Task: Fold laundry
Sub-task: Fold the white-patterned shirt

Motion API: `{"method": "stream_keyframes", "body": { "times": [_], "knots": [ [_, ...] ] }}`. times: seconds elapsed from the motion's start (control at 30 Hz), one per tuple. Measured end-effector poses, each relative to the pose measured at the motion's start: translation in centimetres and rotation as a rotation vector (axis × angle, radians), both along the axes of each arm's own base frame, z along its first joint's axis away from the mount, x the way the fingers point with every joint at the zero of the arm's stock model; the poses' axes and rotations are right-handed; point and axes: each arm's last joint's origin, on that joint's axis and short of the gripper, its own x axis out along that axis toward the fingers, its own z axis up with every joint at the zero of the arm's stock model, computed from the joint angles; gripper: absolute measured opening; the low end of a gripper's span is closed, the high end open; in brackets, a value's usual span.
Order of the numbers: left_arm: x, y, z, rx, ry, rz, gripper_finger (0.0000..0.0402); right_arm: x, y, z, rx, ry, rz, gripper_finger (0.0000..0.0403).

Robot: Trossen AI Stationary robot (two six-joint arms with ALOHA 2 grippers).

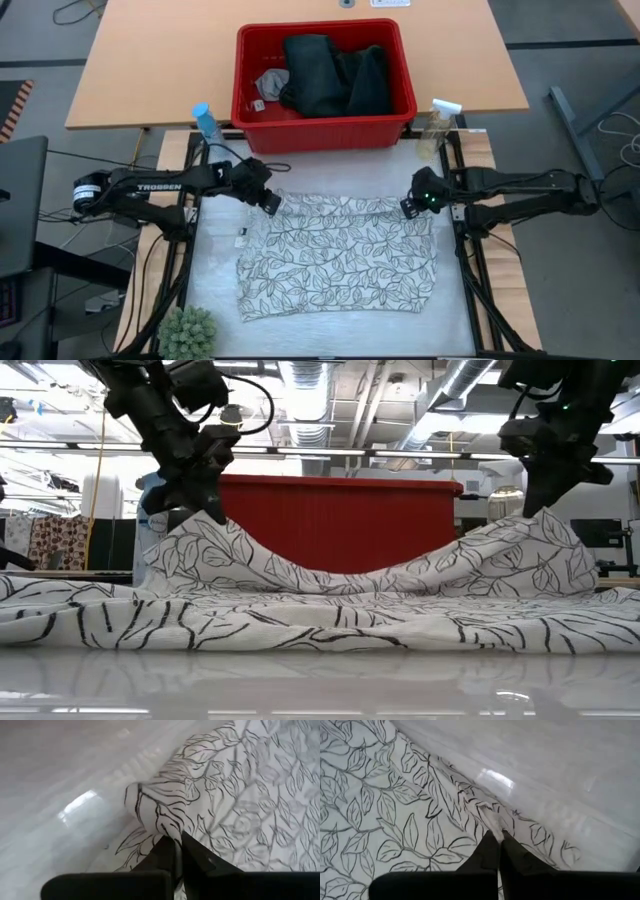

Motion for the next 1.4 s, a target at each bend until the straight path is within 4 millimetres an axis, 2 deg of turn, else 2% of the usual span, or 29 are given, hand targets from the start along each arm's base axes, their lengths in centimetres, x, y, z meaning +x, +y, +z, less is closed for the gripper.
{"method": "stream_keyframes", "body": {
  "times": [0.27,0.57,0.67,0.8,0.97,1.17,1.3,1.4],
  "knots": [
    [0.0,-1.9,-0.4,0.012,0.063,-0.068,0.0,0.2,1.5,-1.0,-0.022,0.124,0.019,0.0021],
    [0.1,-3.1,-0.4,0.061,0.084,-0.108,0.0003,1.3,2.4,-2.3,-0.033,0.217,0.077,0.0022],
    [0.2,-3.4,-0.4,0.065,0.083,-0.124,0.0012,1.6,2.6,-2.7,-0.035,0.246,0.085,0.0046],
    [0.2,-3.9,-0.4,0.107,0.089,-0.175,0.0032,1.9,2.7,-3.0,-0.041,0.273,0.105,0.0072],
    [0.4,-4.8,-0.3,0.135,0.08,-0.296,0.0075,2.2,3.1,-3.0,-0.053,0.247,0.166,0.0079],
    [0.4,-6.0,-0.3,0.067,0.056,-0.428,0.0133,2.1,4.1,-3.0,-0.054,0.244,0.223,0.0081],
    [0.4,-6.5,-0.4,0.1,0.067,-0.413,0.0158,2.0,4.8,-3.0,-0.053,0.244,0.268,0.0081],
    [0.5,-6.2,-0.3,0.197,0.087,-0.283,0.0164,2.0,5.3,-2.9,-0.077,0.229,0.294,0.0082]
  ]
}}
